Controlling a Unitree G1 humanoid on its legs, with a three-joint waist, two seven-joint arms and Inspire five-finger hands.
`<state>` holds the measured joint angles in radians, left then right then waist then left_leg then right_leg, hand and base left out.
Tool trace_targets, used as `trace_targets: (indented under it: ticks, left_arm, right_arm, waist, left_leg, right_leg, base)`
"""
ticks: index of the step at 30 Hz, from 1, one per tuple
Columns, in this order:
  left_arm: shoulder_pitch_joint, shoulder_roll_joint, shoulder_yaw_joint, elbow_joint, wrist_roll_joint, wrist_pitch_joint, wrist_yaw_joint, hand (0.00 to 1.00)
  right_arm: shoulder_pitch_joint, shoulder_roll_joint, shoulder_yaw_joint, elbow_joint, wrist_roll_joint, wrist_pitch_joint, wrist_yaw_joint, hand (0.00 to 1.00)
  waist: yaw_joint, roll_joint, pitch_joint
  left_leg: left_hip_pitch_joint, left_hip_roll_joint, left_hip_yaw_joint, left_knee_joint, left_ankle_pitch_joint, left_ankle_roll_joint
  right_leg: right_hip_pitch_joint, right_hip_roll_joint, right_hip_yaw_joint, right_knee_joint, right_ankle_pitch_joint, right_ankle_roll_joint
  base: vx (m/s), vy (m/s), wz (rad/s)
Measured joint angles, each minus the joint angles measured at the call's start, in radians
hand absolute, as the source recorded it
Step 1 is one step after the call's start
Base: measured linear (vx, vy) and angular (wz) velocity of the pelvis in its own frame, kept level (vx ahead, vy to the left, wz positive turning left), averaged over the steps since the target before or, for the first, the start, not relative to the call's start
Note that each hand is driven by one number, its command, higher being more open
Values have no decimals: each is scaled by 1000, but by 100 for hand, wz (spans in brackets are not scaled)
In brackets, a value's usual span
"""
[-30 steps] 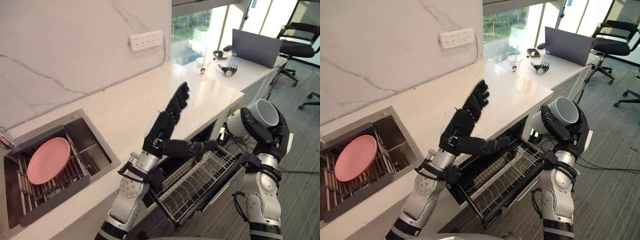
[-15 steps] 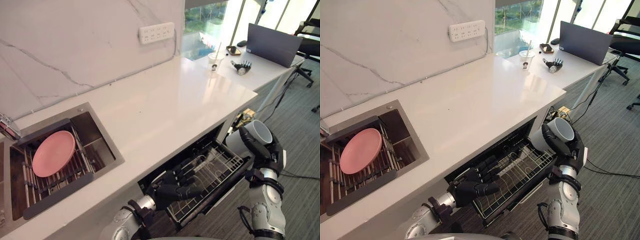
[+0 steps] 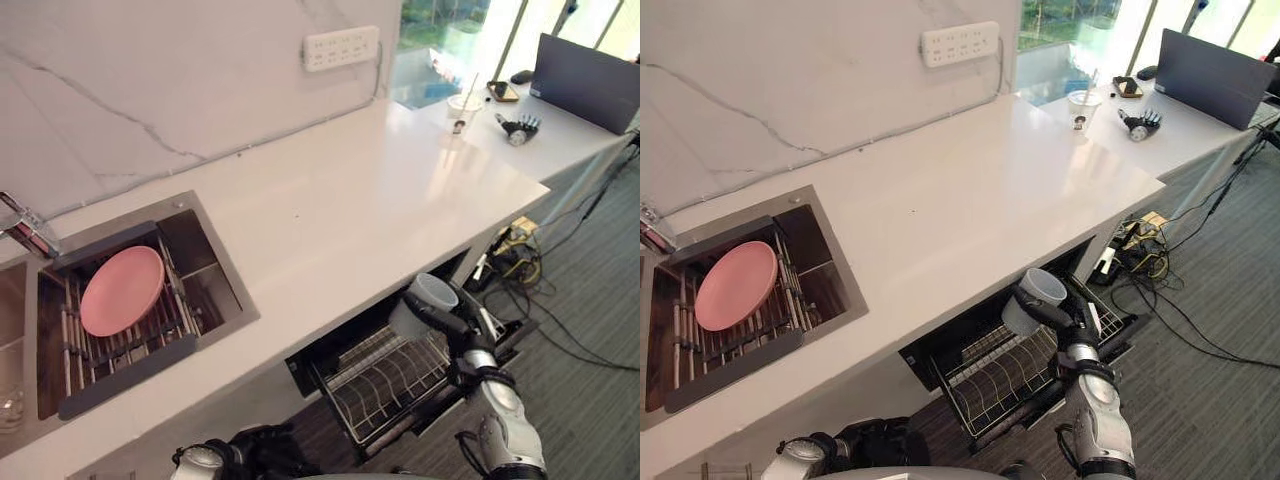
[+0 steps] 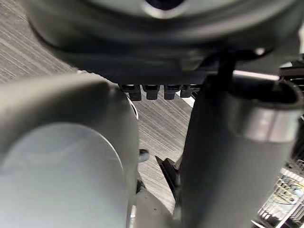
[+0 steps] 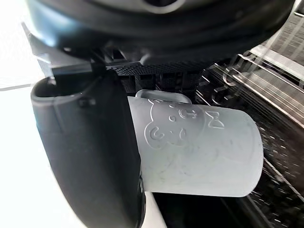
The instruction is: Walk over to the sink, pick up the cup, carry it to the dishwasher, place the cup inside the dishwasher, then close the dishwasher door
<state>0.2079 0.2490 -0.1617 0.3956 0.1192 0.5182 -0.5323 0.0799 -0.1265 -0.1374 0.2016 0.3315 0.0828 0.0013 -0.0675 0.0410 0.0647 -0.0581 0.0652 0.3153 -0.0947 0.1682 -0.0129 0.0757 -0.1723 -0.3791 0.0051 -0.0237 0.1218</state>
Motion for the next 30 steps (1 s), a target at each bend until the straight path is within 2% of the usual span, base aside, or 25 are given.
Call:
trace_targets:
  ticks: [4,9,13,15,21,25,26,27,30]
  left_arm:
    - [-36,-6,9,47,22,29,-26,100]
    - [-69,-30,55,120,39,35,-25,100]
    - [-106,-42,76,211,-4,35,37,100]
    - [-115,-56,104,250,-32,19,93,100]
    - [-121,-77,167,332,-121,-21,203,100]
    - [-123,-83,207,436,-145,3,247,100]
    - [-123,-87,228,444,-169,4,248,100]
    - [-128,-88,231,439,-178,4,250,100]
    - [-140,-97,246,439,-182,-3,250,100]
  right_arm:
    - [-2,-29,21,51,-89,3,25,0]
    - [-17,-34,71,167,-191,4,72,0]
    - [-64,-33,115,296,-277,4,96,0]
    - [-99,-36,130,340,-335,4,111,0]
    - [-177,-71,147,473,-376,18,133,0]
    - [-215,-78,176,551,-382,30,127,0]
    - [-221,-82,186,574,-392,35,126,0]
    - [-236,-85,198,623,-406,51,126,0]
    - [-263,-84,222,689,-413,55,119,0]
  waist:
    - [-4,4,3]
    - [-2,6,5]
    - [2,6,9]
    - [8,6,29]
    - [31,5,36]
    - [31,5,58]
    - [37,5,61]
    - [57,5,68]
    - [75,11,91]
  left_leg:
    - [10,1,-2,0,-7,-7]
    - [18,2,-12,0,-12,-13]
    - [26,-3,-29,0,-10,-11]
    - [33,-5,-45,0,-11,-13]
    - [34,-16,-89,-1,-12,-15]
    - [41,-19,-107,-1,-13,-17]
    - [36,-20,-116,-1,-12,-18]
    - [33,-20,-124,-1,-11,-19]
    - [8,-25,-149,-1,-6,-24]
  right_leg:
    - [11,1,-4,1,-10,1]
    - [22,1,-19,14,-29,0]
    - [45,0,-41,14,-41,3]
    - [61,-1,-59,16,-49,3]
    - [85,-7,-111,32,-74,7]
    - [99,-8,-126,38,-83,9]
    - [99,-9,-136,41,-86,9]
    - [99,-9,-146,46,-90,8]
    - [89,-9,-174,54,-96,7]
  base:
    - [5,-3,1]
    - [46,-27,7]
    - [63,-37,15]
    - [32,-28,20]
    - [20,-30,25]
    - [0,-22,12]
    - [-26,-23,26]
    - [-30,-22,24]
    - [-51,-18,29]
